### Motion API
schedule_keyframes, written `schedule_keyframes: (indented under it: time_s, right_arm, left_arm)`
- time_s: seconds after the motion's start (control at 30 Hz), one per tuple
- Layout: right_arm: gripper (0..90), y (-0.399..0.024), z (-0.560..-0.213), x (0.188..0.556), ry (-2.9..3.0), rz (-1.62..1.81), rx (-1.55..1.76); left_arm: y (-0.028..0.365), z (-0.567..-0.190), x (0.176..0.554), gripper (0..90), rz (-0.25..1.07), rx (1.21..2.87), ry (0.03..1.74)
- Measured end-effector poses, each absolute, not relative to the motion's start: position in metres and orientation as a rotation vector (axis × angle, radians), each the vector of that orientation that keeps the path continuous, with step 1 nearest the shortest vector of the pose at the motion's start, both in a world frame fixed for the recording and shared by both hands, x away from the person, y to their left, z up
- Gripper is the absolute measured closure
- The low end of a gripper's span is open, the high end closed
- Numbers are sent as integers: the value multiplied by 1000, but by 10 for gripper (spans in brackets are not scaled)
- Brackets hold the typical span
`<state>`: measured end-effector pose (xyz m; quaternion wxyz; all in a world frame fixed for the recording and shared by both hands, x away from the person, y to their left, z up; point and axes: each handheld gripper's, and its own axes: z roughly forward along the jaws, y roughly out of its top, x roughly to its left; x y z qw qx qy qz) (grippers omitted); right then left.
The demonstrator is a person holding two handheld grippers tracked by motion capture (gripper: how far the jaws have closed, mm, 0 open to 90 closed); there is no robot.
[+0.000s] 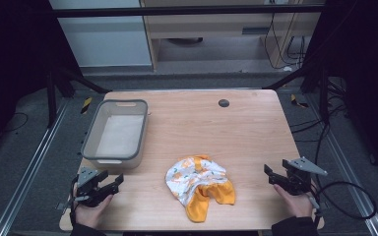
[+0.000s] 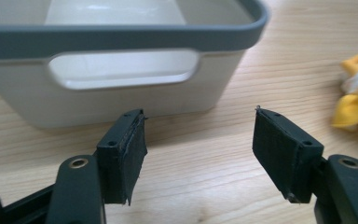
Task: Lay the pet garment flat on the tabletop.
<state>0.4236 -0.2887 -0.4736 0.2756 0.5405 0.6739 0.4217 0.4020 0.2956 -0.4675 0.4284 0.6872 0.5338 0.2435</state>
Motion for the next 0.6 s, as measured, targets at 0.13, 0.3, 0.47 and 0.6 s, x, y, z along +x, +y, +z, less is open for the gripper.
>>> schedule_keyframes:
  time_s: [0.13, 0.3, 0.47, 0.6]
  right_arm:
    - [301, -291, -472, 421, 1803, 1173, 1445]
    - [344, -285, -468, 419, 1854, 1211, 1415]
    - [379, -277, -464, 418, 1895, 1233, 1371]
    - [393, -269, -462, 420, 1936, 1237, 1345]
  left_arm:
    - [290, -464, 398, 380, 596, 1717, 1308]
    - [284, -461, 395, 417, 570, 1731, 1262]
    - [275, -458, 395, 469, 552, 1766, 1203]
    - [268, -455, 397, 501, 550, 1790, 1169]
